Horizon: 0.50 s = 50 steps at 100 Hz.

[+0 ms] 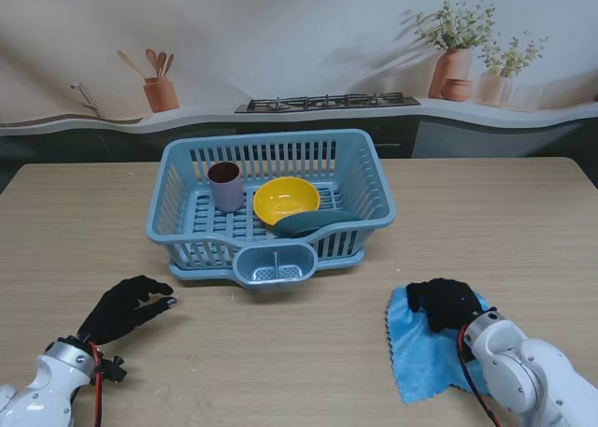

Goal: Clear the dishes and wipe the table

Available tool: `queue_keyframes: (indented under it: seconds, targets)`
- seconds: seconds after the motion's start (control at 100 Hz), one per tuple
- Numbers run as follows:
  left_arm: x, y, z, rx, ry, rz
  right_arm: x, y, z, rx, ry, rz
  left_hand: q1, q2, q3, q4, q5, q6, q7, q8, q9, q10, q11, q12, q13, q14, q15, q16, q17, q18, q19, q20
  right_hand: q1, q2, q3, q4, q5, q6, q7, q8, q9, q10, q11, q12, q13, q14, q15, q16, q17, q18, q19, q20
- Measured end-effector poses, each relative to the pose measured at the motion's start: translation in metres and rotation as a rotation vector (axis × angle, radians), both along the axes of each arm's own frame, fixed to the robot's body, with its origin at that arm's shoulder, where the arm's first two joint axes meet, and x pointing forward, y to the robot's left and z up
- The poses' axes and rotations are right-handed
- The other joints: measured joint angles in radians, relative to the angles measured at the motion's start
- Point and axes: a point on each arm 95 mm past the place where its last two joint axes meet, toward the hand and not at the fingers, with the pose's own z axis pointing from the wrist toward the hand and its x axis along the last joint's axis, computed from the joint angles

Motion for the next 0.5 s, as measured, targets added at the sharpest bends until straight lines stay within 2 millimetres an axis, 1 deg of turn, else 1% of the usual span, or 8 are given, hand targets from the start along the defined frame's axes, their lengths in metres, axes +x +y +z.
queue_keyframes:
  seconds: [0.01,0.04,0.11,0.28,0.32,0.42,0.44,0.5]
  targets:
    - [0.0,0.0,0.0,0.0,0.0,0.0,0.001,0.0,0.0,0.0,-0.001,-0.001,0.0,0.0,0.0,0.0,0.0,0.0,0.0,0.0,0.0,0.0,0.0,0.0,0.0,0.0,0.0,0.0,0.0,0.0,0.0,0.0,-0.001,0.0,0.0,0.0,0.066,0.011,0.003,0.008,0.006,0.0,-0.001,0.003,0.004,0.0,-0.003,0.002,0.004,0.001,0.0,0.0]
    - [0.0,0.0,0.0,0.001,0.0,0.0,0.003,0.0,0.0,-0.004,-0.002,-0.008,0.0,0.0,0.0,0.0,0.0,0.0,0.0,0.0,0.0,0.0,0.0,0.0,0.0,0.0,0.0,0.0,0.0,0.0,0.0,0.0,-0.016,0.0,0.031,-0.009,0.164,0.025,0.003,0.015,0.011,0.0,0.004,0.03,0.007,0.002,-0.004,0.011,0.006,0.002,0.002,0.005]
    - [0.0,0.0,0.0,0.004,-0.001,0.0,0.009,0.001,-0.002,-0.012,-0.007,-0.027,0.0,0.01,-0.011,0.0,0.0,0.0,0.0,0.0,0.0,0.0,0.0,0.0,0.0,0.0,0.0,0.0,0.0,0.0,0.0,0.0,-0.027,-0.015,0.082,-0.009,0.229,0.016,0.003,0.032,0.028,0.024,0.005,0.062,0.024,0.024,-0.007,0.026,0.02,0.031,0.017,0.011]
    - [0.0,0.0,0.001,0.003,-0.009,0.005,0.031,0.003,-0.004,-0.043,-0.043,-0.084,0.011,0.011,-0.024,0.0,0.0,0.0,0.0,0.0,0.001,0.0,0.0,0.0,0.0,0.0,0.0,0.0,0.0,-0.001,0.0,0.0,-0.026,-0.022,0.101,-0.008,0.254,0.012,0.002,0.058,0.042,0.044,-0.011,0.064,0.042,0.044,-0.018,0.037,0.038,0.057,0.02,0.025]
    - [0.0,0.0,0.001,0.004,-0.011,0.005,0.037,0.003,-0.003,-0.05,-0.047,-0.093,0.011,0.011,-0.024,0.0,0.0,0.0,0.0,0.0,0.001,0.0,0.0,0.0,0.0,0.0,0.0,0.0,0.0,-0.001,0.0,0.0,-0.022,-0.022,0.085,-0.008,0.259,0.012,-0.012,0.058,0.052,0.044,-0.036,0.064,0.045,0.045,-0.019,0.037,0.04,0.061,0.02,0.025]
    - [0.0,0.0,0.0,0.01,-0.012,0.006,0.046,0.004,-0.003,-0.067,-0.05,-0.105,0.011,0.011,-0.024,0.0,0.0,0.0,0.0,0.0,0.001,0.0,0.0,0.0,0.0,0.0,-0.001,0.0,0.0,-0.001,0.0,0.0,-0.014,-0.022,0.08,-0.008,0.27,0.012,-0.013,0.06,0.055,0.05,-0.048,0.064,0.046,0.051,-0.021,0.037,0.042,0.066,0.021,0.025]
    - [0.0,0.0,0.0,0.01,-0.012,0.006,0.049,0.005,-0.003,-0.071,-0.053,-0.108,0.011,0.011,-0.025,0.01,0.0,0.0,0.0,0.0,0.001,0.0,0.0,0.0,0.0,0.0,-0.001,0.0,0.0,-0.001,0.0,0.0,-0.013,-0.022,0.081,-0.008,0.271,0.012,-0.013,0.064,0.056,0.052,-0.05,0.064,0.046,0.053,-0.022,0.037,0.043,0.069,0.021,0.025]
    - [0.0,0.0,0.0,0.011,-0.012,0.006,0.056,0.009,-0.003,-0.083,-0.066,-0.119,0.011,0.011,-0.031,0.01,0.0,0.0,0.0,0.0,0.001,0.0,0.0,0.0,0.0,0.0,-0.001,0.0,0.0,-0.001,0.0,0.0,-0.011,-0.022,0.077,-0.008,0.271,0.012,-0.013,0.067,0.063,0.053,-0.066,0.063,0.049,0.055,-0.028,0.038,0.045,0.072,0.021,0.026]
